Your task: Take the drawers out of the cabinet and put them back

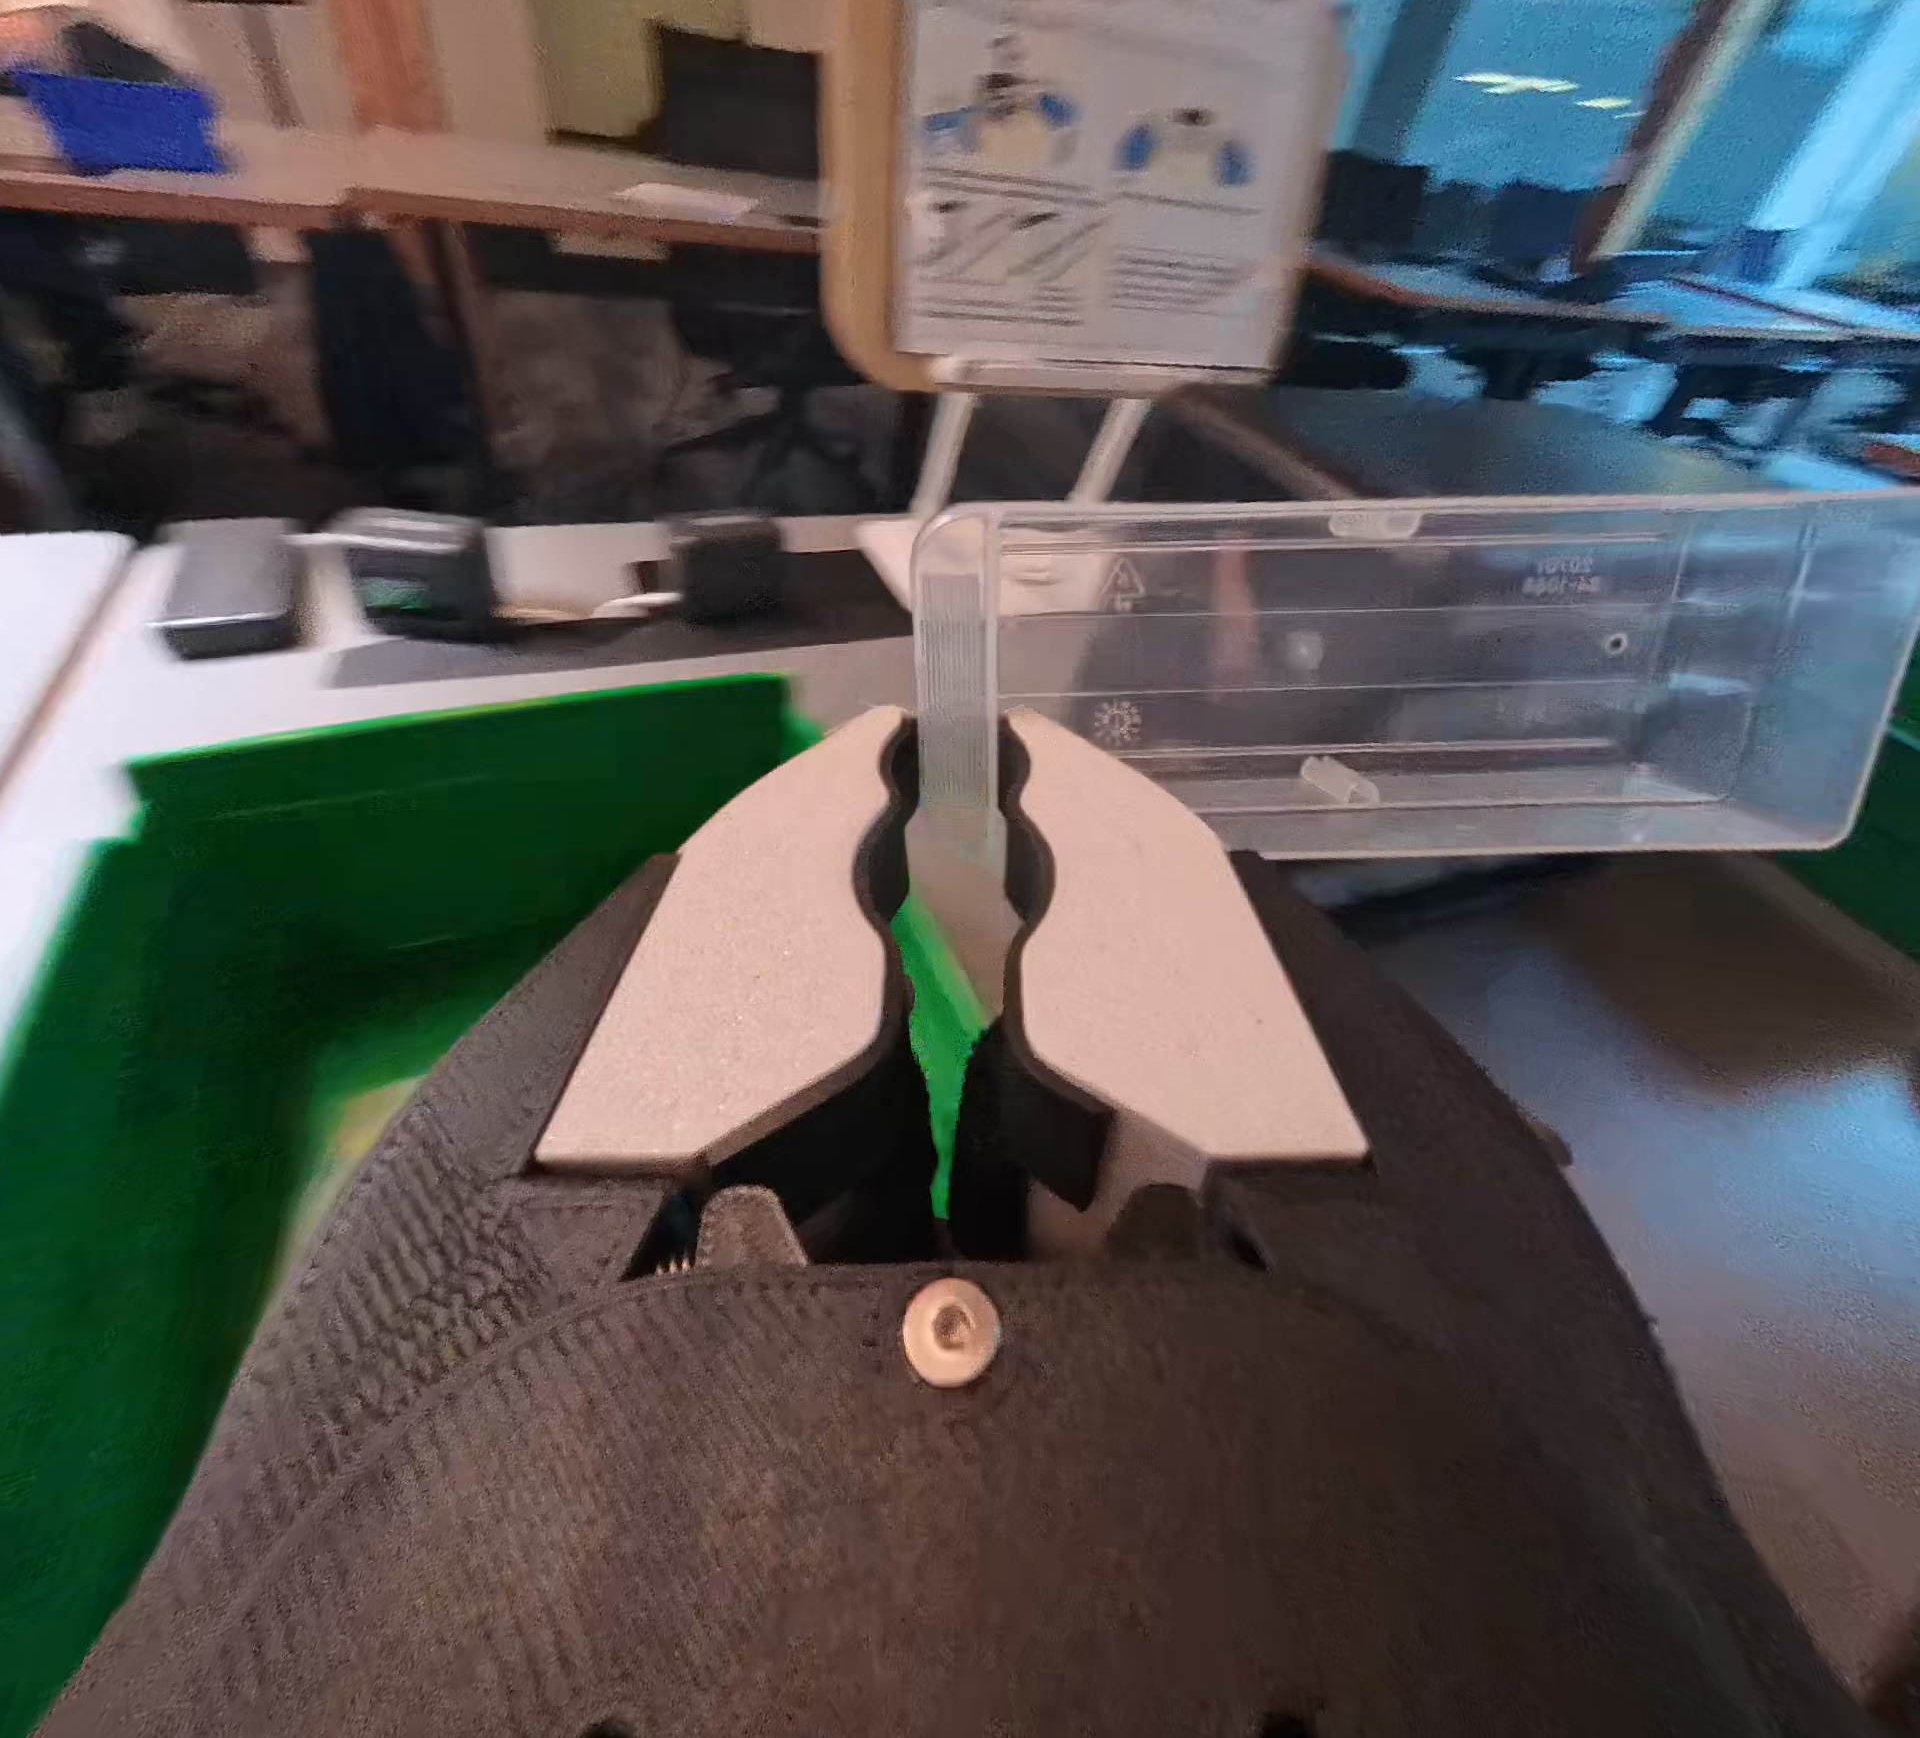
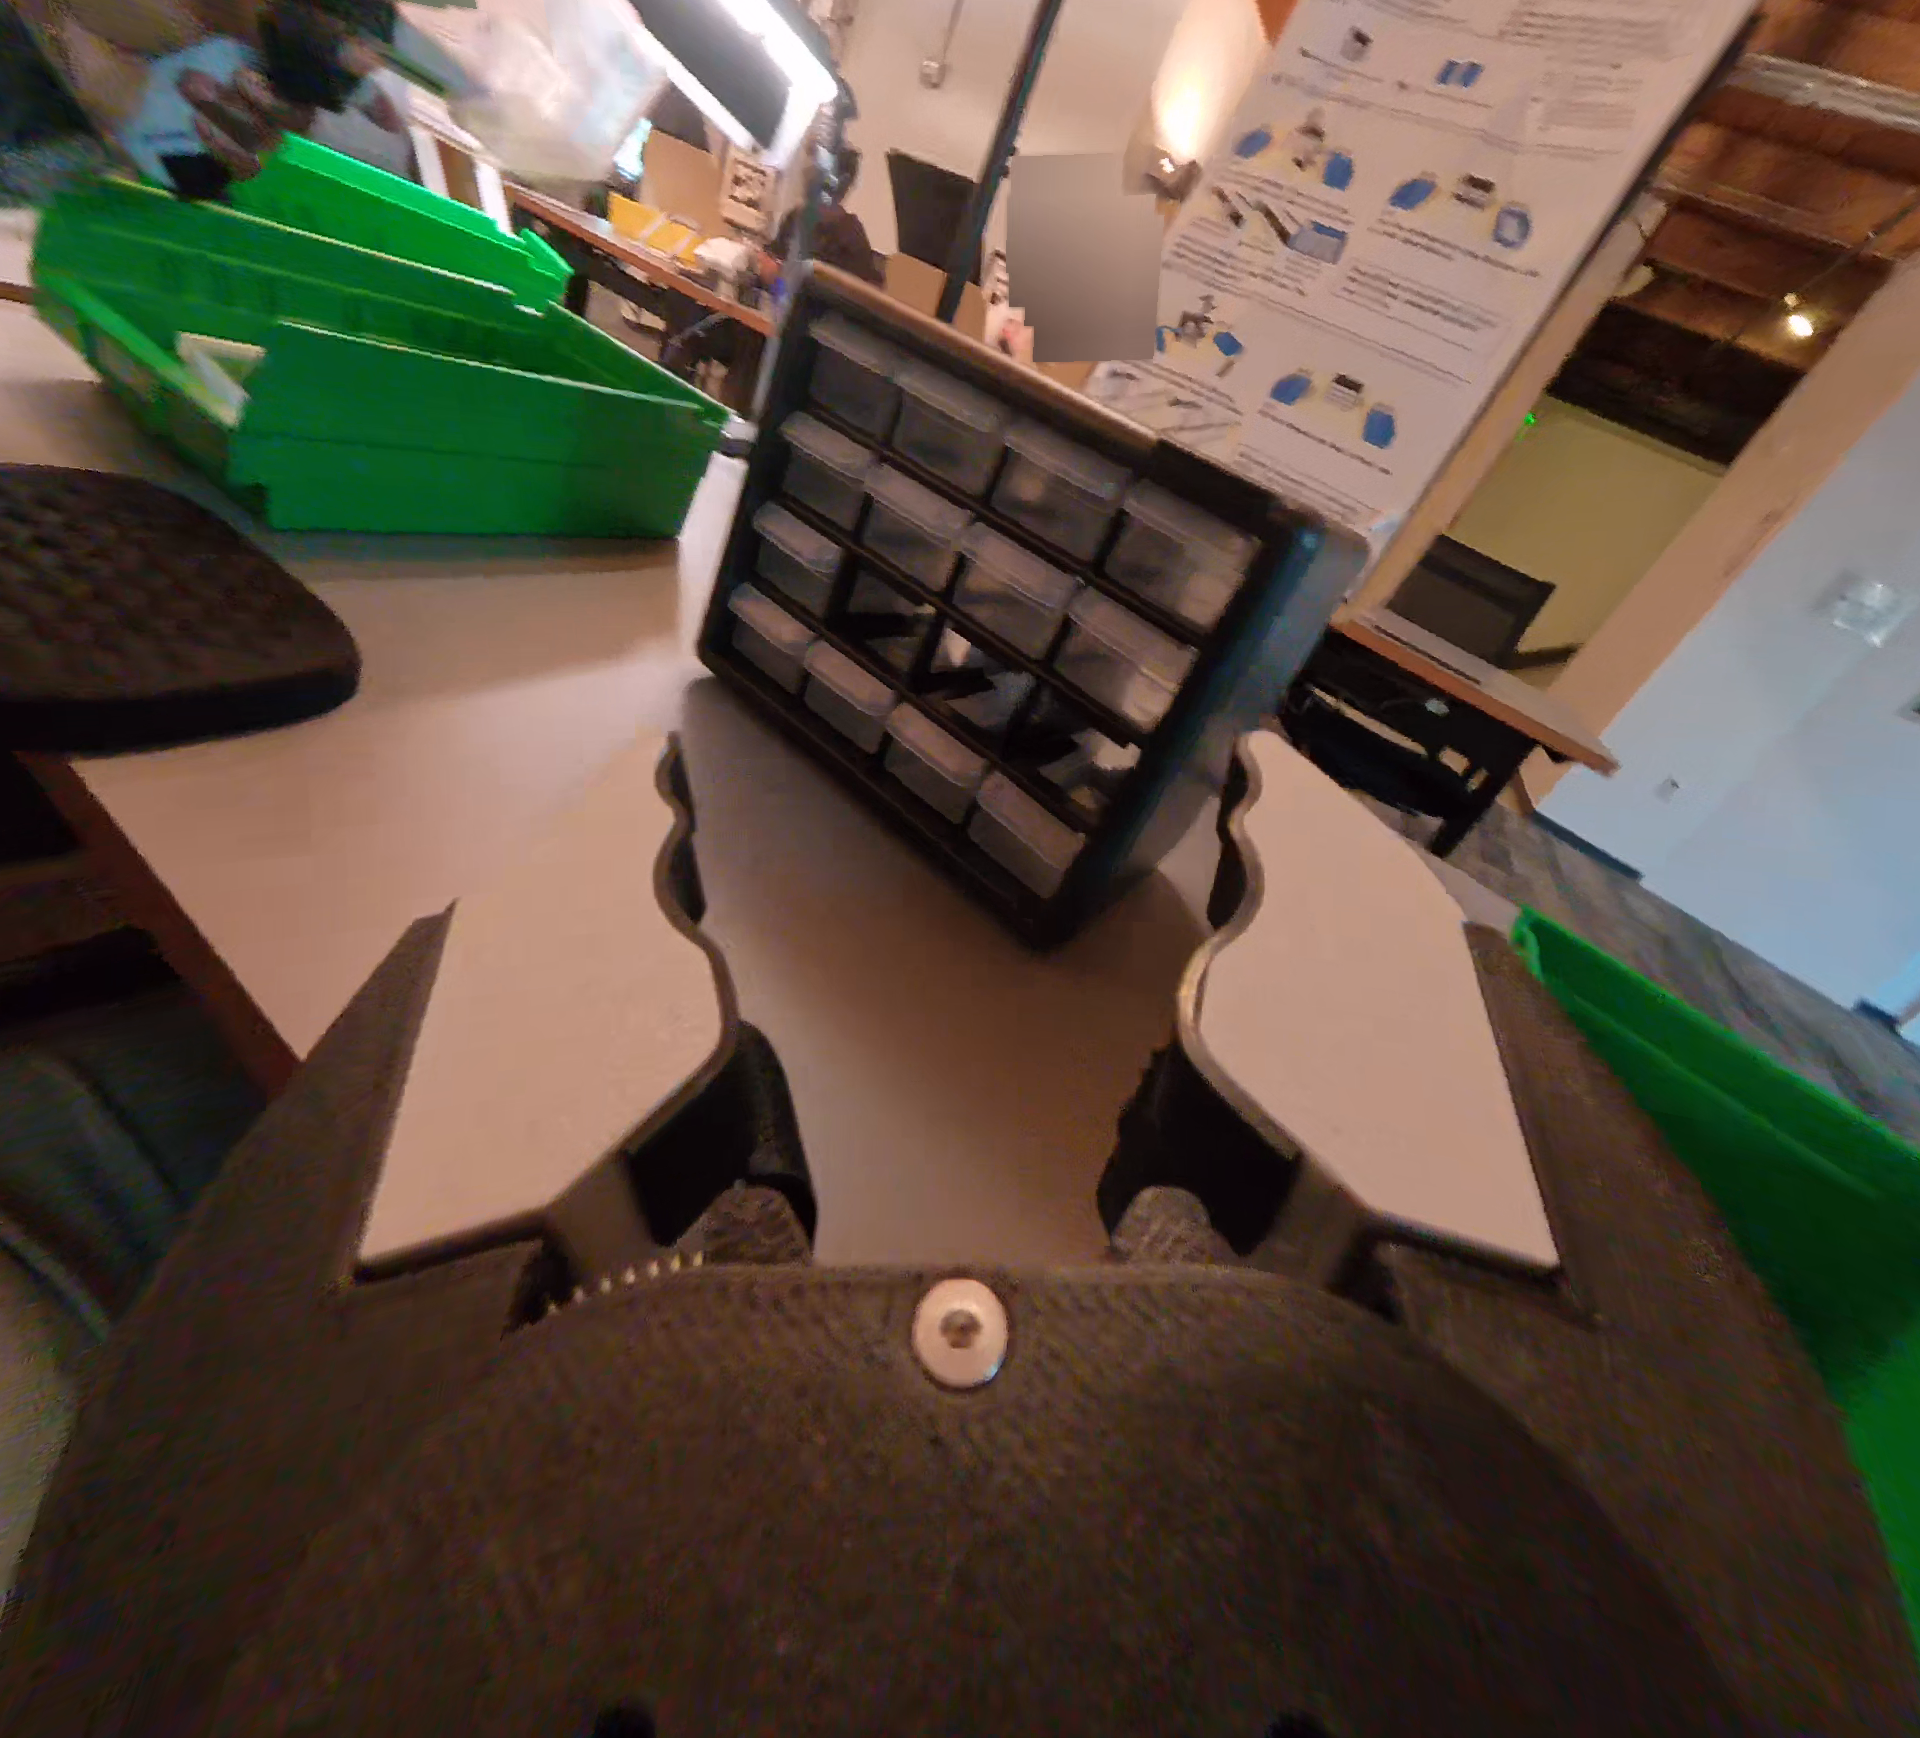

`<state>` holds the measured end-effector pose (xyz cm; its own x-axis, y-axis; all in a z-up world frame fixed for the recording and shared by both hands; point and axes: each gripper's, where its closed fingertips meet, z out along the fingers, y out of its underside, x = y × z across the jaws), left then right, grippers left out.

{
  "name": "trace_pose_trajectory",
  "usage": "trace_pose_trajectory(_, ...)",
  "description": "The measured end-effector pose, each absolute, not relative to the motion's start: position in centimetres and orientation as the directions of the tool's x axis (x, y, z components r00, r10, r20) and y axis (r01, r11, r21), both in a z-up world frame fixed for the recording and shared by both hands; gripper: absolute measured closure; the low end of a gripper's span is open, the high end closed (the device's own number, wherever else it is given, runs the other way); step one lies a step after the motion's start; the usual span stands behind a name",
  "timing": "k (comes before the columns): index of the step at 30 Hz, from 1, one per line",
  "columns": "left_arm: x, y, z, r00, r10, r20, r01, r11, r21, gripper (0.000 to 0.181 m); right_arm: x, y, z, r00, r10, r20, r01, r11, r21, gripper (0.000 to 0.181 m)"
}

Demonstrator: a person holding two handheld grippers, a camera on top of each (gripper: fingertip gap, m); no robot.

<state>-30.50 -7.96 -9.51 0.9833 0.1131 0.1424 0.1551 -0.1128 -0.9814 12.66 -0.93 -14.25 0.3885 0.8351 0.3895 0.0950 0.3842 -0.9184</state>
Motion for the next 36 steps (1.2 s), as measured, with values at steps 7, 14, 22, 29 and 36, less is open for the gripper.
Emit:
trace_pose_trajectory(7,-11.6,-5.4,-14.7,0.954,-0.269,0.132,0.074,-0.216,-0.974,0.168,8.3,-5.1,-13.9,0.298,0.806,0.511,-0.011,0.538,-0.843,0.069)
trace_pose_trajectory(14,-3.8,-3.0,-19.3,0.909,-0.377,0.177,0.045,-0.333,-0.942,0.167,5.9,-6.3,-16.7,0.250,0.579,0.776,0.148,0.769,-0.621,0.074)
trace_pose_trajectory(22,-1.2,-4.0,-18.6,0.857,-0.492,0.152,0.017,-0.269,-0.963,0.166,6.5,-6.9,-15.8,0.289,0.558,0.778,0.086,0.794,-0.601,0.110)
trace_pose_trajectory(29,1.0,-10.4,-9.8,0.759,-0.508,-0.408,-0.071,0.558,-0.827,0.100,10.4,-4.5,-11.1,-0.228,0.909,-0.348,-0.456,-0.415,-0.787,0.109)
trace_pose_trajectory(36,3.3,-7.9,-11.3,0.536,-0.352,-0.768,-0.497,0.604,-0.624,0.096,8.4,-3.5,-13.9,-0.455,0.572,-0.683,-0.142,-0.804,-0.578,0.108)
